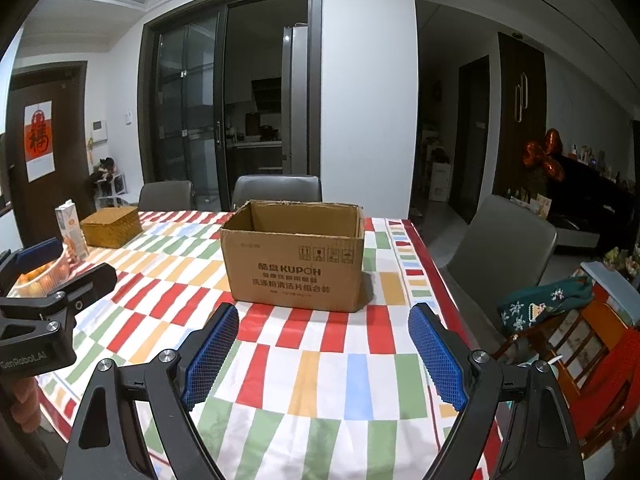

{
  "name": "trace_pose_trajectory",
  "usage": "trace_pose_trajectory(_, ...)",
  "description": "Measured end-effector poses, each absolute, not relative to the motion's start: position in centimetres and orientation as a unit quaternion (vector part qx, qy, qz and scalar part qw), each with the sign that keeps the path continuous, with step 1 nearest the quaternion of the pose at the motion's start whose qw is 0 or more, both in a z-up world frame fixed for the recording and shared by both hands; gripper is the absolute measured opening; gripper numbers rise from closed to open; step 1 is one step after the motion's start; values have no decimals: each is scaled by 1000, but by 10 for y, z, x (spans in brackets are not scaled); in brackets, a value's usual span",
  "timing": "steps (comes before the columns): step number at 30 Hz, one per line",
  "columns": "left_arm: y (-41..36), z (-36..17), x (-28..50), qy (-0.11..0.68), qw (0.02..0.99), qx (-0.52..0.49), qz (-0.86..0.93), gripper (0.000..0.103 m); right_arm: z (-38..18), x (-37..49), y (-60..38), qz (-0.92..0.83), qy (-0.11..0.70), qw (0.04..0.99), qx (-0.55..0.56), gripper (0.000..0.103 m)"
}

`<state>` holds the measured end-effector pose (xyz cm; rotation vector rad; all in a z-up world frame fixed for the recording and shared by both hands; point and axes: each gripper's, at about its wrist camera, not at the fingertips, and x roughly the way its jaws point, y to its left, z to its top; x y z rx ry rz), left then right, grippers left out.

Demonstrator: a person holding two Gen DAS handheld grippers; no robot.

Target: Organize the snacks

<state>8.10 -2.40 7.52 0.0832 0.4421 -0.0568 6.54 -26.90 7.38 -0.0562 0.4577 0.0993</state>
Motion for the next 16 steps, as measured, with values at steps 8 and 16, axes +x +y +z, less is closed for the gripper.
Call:
trace_pose_trajectory(8,-26,75,80,217,975,45,-28,103,74,65,-269,50,228,972,-28,87)
trace_pose_trajectory(16,-25,75,80,217,975,44,-28,103,75,63,-269,51,228,972,-27,87)
